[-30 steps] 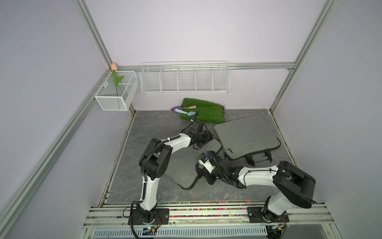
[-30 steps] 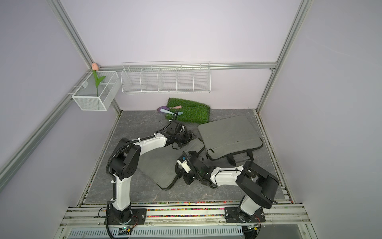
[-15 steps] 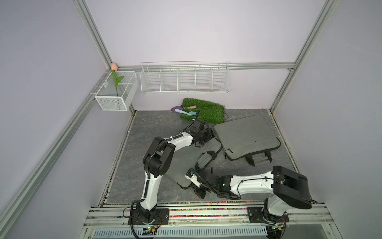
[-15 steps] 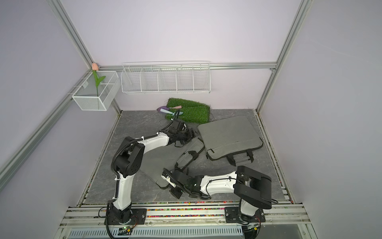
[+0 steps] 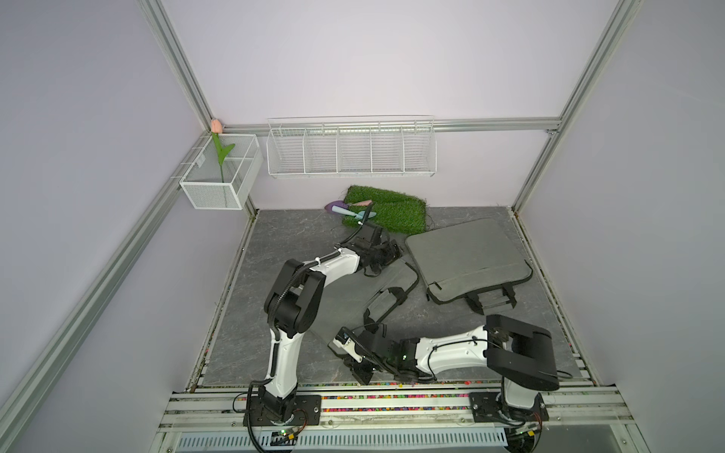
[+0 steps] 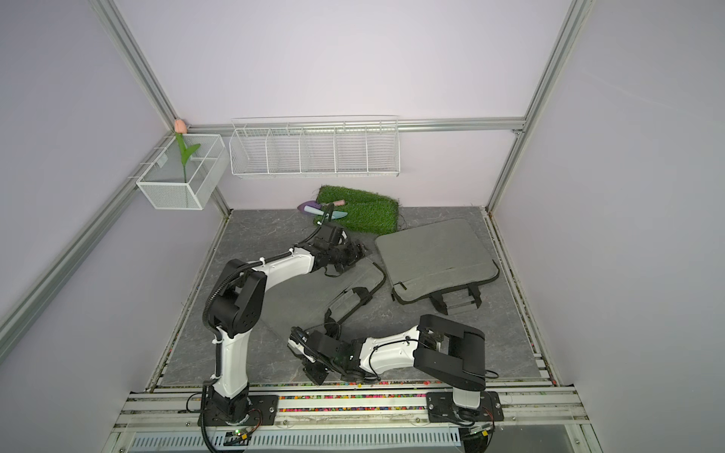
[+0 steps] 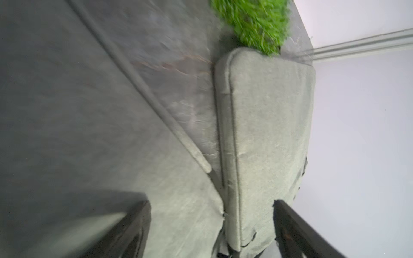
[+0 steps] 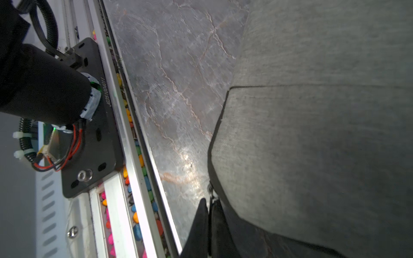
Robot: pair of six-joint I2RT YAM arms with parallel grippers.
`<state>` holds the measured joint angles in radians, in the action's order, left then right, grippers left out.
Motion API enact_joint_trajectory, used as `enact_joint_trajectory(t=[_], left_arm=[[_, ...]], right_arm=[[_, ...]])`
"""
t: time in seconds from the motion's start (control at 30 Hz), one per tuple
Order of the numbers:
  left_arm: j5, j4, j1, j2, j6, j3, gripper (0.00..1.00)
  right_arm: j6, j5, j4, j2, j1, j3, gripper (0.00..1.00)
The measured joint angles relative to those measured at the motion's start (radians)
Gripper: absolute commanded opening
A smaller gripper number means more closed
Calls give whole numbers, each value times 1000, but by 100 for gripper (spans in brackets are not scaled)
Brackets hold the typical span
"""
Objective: Put the mouse into the laptop bag
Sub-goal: Zip the zipper on the zippered laptop bag.
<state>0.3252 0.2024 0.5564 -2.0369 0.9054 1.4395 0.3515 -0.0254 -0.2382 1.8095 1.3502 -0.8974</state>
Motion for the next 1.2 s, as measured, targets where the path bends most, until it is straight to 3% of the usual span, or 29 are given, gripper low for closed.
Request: enact_joint_trajectory(t=[0.13,0.27,0.57,0.9,1.2], left_arm=[[-42,63,-188,184,-12,-154,99],[-61,78,-383,344,-27,-280,98],[-110,122,-646,396,-58,-502,97],[-34,24,-673,459,-70,-647,96],[-66,-203,-491,718,2,-956,97]], right_arm=[[29,16,-61,-5,-13,56,6],[51,58,-94,-18,-58,113,6],[76,110,-128,-56,-116,163,6],[87,127,-96,-125,-242,215,6],[127,59,38,-143,-250,210,6]])
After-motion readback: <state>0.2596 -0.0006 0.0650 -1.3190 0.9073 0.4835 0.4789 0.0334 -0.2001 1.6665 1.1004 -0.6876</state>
